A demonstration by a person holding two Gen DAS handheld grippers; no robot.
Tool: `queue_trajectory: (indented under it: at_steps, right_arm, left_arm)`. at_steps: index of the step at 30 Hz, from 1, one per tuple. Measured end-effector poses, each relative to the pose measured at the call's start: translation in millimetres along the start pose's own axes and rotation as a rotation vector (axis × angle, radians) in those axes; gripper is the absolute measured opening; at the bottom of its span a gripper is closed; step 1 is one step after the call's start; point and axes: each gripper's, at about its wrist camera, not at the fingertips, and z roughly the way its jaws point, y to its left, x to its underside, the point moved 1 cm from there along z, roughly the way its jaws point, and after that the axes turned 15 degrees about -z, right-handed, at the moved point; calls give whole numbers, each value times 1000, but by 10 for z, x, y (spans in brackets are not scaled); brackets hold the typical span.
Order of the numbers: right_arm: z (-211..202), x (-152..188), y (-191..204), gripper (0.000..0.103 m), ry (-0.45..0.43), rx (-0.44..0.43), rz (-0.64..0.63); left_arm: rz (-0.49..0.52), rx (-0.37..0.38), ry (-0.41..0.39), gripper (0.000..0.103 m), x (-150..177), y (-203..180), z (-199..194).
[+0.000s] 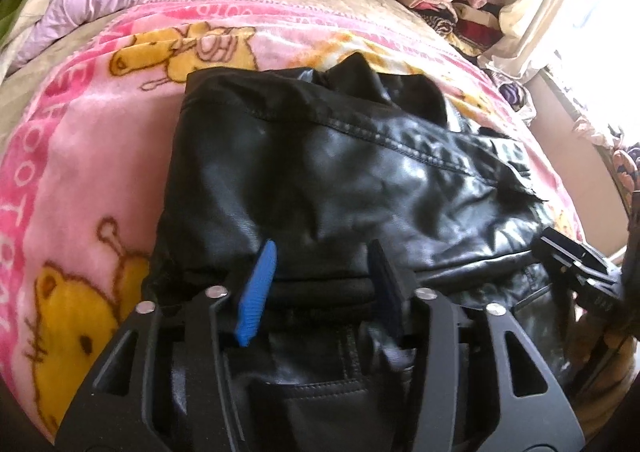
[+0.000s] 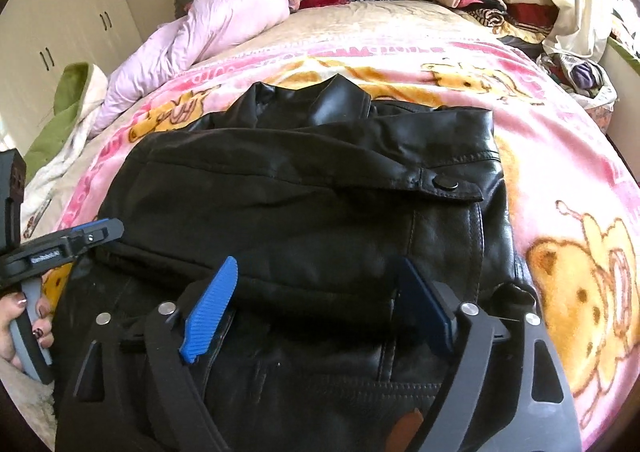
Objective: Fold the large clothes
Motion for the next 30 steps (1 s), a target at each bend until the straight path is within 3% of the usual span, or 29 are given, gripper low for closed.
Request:
queue_trajectory:
  at_steps: [5, 14, 19, 30]
  right_arm:
    - [-79, 1, -10, 94, -16, 5, 7]
    - [-188, -9, -22, 98, -36, 4, 24]
    - [-247, -22, 2, 99, -50, -7, 27]
    - [-445, -73, 57, 99, -86, -14, 19]
  left_arm:
    - [25, -4, -2, 66, 46, -95, -70]
    - [32, -29, -14, 94, 54, -140, -144]
    - [60, -89, -41, 94, 56, -180, -203]
    - [60, -62, -76, 94, 53, -261, -457]
